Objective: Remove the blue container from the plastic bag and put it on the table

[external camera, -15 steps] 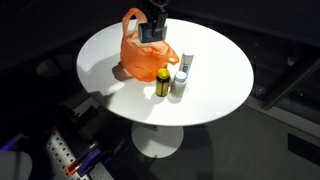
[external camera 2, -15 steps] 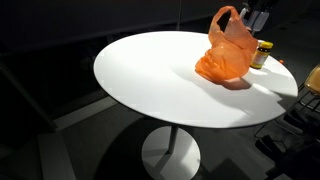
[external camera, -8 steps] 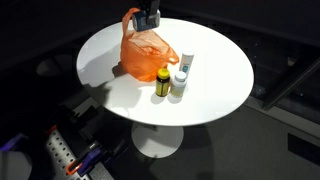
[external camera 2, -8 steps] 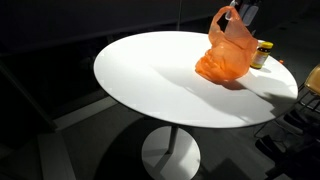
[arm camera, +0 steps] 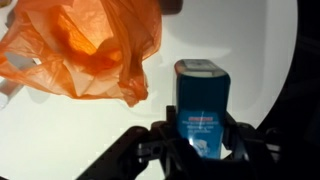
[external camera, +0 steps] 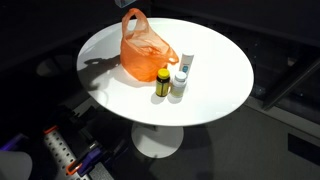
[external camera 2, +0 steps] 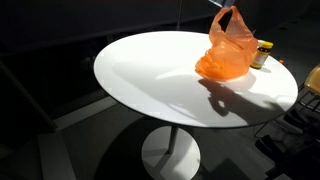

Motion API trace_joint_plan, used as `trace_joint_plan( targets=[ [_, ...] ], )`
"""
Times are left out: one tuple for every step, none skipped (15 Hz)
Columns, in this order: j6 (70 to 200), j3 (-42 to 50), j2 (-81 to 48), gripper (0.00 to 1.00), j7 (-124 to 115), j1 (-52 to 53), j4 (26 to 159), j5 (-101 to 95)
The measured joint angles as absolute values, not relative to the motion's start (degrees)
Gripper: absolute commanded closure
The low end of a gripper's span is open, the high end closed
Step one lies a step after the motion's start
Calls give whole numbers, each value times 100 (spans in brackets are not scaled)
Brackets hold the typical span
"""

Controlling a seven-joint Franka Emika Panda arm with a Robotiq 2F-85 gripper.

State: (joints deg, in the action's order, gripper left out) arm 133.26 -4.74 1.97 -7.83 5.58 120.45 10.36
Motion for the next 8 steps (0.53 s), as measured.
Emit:
trace_joint_plan(
  targets=[
    [13399, -524, 197, 82, -608, 619, 12060, 1171],
    [13460, -578, 189, 82, -417, 682, 12087, 1324],
    [13519, -628, 165, 82, -246, 746, 12122, 1470],
    [13579, -678, 125, 82, -91, 810, 12166, 1598],
    [13624, -734, 67, 82, 46, 864, 12207, 1713],
    [13660, -785, -6, 82, 137, 915, 12241, 1785],
    [13700, -834, -90, 82, 188, 957, 12276, 1827],
    [13734, -887, -188, 82, 231, 992, 12312, 1845]
  ],
)
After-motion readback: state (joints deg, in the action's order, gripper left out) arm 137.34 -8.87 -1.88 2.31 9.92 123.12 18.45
